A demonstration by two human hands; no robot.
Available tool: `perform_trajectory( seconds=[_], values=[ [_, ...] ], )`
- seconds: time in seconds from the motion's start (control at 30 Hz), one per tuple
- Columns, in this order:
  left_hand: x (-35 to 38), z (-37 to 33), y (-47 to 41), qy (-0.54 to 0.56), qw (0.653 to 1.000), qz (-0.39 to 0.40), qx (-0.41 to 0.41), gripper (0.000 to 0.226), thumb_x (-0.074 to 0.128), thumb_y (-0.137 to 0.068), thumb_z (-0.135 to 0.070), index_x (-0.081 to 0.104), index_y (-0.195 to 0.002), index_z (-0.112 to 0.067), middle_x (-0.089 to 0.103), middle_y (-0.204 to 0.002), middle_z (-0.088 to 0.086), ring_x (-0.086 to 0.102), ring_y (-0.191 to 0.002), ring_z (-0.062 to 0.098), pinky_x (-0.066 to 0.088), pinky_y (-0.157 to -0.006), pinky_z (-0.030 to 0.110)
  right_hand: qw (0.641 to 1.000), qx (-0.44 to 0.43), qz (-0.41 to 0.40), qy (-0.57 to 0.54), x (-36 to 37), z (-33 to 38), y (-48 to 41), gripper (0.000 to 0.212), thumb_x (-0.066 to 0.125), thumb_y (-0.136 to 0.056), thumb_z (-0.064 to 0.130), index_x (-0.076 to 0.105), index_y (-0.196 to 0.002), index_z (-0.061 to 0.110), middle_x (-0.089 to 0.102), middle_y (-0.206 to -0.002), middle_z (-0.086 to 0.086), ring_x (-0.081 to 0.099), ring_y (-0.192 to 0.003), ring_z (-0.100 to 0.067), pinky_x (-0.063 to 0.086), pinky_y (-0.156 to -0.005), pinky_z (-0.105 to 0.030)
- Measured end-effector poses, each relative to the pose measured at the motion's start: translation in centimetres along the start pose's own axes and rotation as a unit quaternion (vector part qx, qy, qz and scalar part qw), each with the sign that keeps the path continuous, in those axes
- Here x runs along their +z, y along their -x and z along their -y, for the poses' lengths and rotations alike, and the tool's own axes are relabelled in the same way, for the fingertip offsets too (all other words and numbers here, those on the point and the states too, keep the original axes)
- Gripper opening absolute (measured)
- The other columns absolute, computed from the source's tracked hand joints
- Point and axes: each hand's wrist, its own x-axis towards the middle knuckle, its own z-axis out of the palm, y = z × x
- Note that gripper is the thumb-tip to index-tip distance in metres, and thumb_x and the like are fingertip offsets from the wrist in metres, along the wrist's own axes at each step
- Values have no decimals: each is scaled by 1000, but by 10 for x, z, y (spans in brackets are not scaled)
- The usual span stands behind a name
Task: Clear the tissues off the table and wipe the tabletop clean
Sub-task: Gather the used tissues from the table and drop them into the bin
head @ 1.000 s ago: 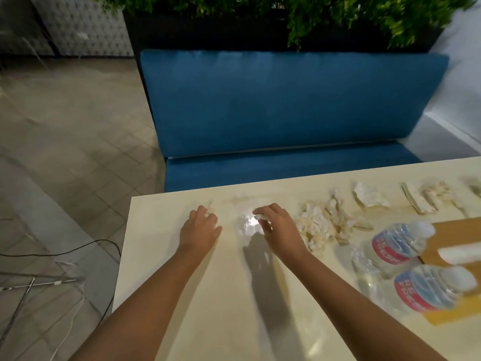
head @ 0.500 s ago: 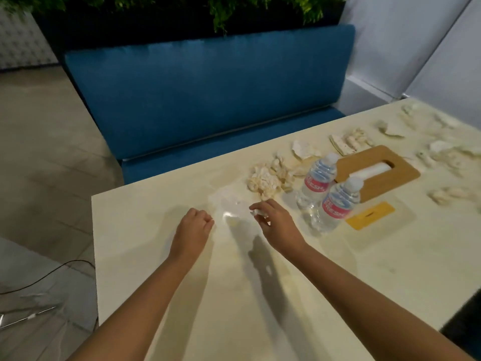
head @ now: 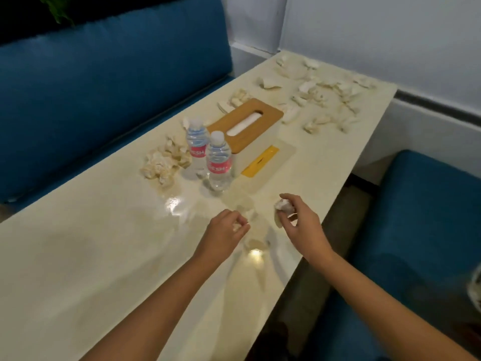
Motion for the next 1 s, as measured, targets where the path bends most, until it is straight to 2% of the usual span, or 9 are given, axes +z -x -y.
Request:
perform_trajectory(
  seconds=[0.1,0.17,0.37,0.47,0.57,0.7,0.8,0.9,1.0],
  values=[
    [37,-40,-15,-6,998,61,31,14,60,-89,-24,64,-93,-11,59,-100,2,53,-86,9,36,-74,12,996,60,-70,-13,-49,-37,12,34,54,-92,17,49,-126,18,55,-106,8,54,-86,-5,41,-70,-4],
    [62,-67,-27,-13,994,97,49,15,58,-90,-26,62,-96,-13,59,-105,0,52,-88,7,36,-76,13,989,89,-119,-8,-83,-64,21,34,54,-92,17,49,-125,19,56,-105,6,54,-85,-2,41,-68,-3],
    [139,-138,-60,-37,975,192,105,8,58,-90,-31,56,-90,-23,55,-99,-7,50,-85,5,34,-62,4,946,192,-262,17,-173,-145,63,36,54,-92,13,50,-127,19,58,-106,1,53,-89,-12,35,-75,-15],
    [176,-171,-71,-30,961,236,140,8,60,-89,-29,56,-85,-24,54,-96,-7,51,-85,7,38,-66,14,915,229,-328,51,-217,-177,89,34,54,-92,9,52,-126,13,56,-109,-2,51,-89,-13,31,-74,-11],
    [217,-209,-78,-19,942,285,174,9,62,-88,-26,63,-90,-17,57,-99,-2,53,-88,10,41,-73,19,866,285,-398,104,-259,-214,116,32,55,-90,6,56,-122,10,58,-109,-12,54,-92,-23,34,-81,-21],
    [268,-253,-78,-1,922,322,215,12,62,-88,-24,65,-91,-13,55,-94,-3,50,-84,9,34,-63,9,824,381,-395,142,-287,-260,147,33,51,-92,9,56,-123,15,54,-109,-17,52,-90,-27,36,-82,-30],
    [305,-278,-74,7,911,348,219,9,61,-88,-26,63,-88,-17,55,-96,-4,51,-88,11,37,-69,15,805,467,-341,132,-291,-290,166,39,53,-90,10,53,-129,18,52,-117,-23,51,-106,-38,41,-88,-40],
    [340,-298,-67,3,901,366,231,8,60,-89,-28,61,-87,-20,53,-94,-6,49,-88,10,35,-73,18,792,519,-312,85,-296,-303,183,48,56,-90,13,45,-136,19,49,-125,-25,48,-115,-38,38,-96,-39],
    [372,-313,-57,5,893,381,241,12,58,-90,-29,61,-93,-18,54,-100,-5,47,-90,8,33,-74,18,787,514,-335,64,-299,-303,195,46,55,-91,15,45,-136,14,49,-129,-22,47,-119,-35,37,-98,-36]
  ],
)
